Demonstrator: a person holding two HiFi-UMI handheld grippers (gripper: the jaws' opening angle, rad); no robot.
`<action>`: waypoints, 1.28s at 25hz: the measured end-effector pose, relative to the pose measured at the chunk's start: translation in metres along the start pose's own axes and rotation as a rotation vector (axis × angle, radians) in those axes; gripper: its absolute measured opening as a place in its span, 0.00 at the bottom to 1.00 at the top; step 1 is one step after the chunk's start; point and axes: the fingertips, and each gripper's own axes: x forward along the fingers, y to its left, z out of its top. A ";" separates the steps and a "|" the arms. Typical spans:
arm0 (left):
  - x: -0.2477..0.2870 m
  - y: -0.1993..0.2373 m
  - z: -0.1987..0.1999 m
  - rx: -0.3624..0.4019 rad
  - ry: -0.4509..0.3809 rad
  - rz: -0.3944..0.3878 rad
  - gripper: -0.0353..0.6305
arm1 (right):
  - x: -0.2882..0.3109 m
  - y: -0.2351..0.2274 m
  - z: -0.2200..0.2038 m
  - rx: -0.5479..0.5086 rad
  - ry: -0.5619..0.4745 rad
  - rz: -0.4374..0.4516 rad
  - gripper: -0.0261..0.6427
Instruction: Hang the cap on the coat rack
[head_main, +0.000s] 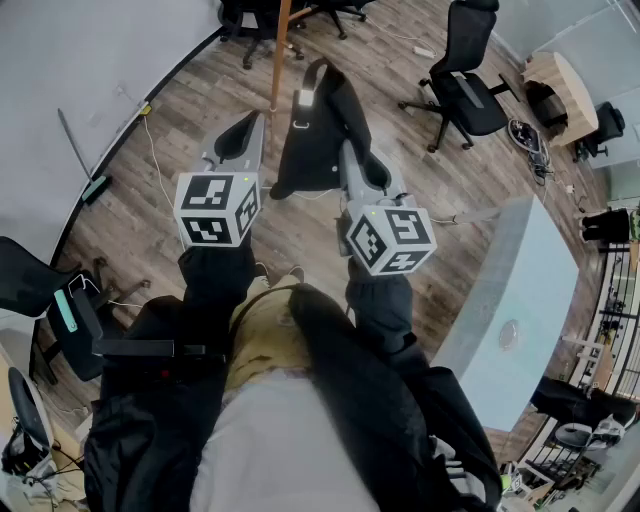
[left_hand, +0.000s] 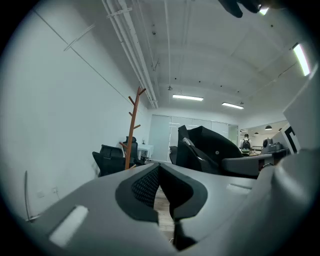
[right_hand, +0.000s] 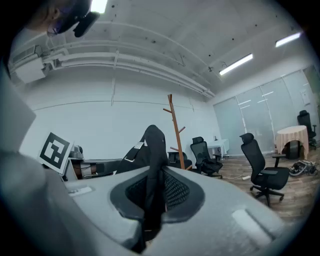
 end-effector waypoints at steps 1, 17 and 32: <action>0.000 0.000 0.000 0.001 0.000 -0.001 0.05 | 0.000 0.000 0.000 -0.001 0.000 0.002 0.07; 0.000 0.010 -0.001 0.000 0.007 -0.020 0.05 | 0.013 0.012 0.000 -0.011 -0.014 0.005 0.07; 0.005 0.024 -0.009 -0.011 0.034 -0.052 0.05 | 0.028 0.015 -0.007 0.000 0.006 -0.024 0.07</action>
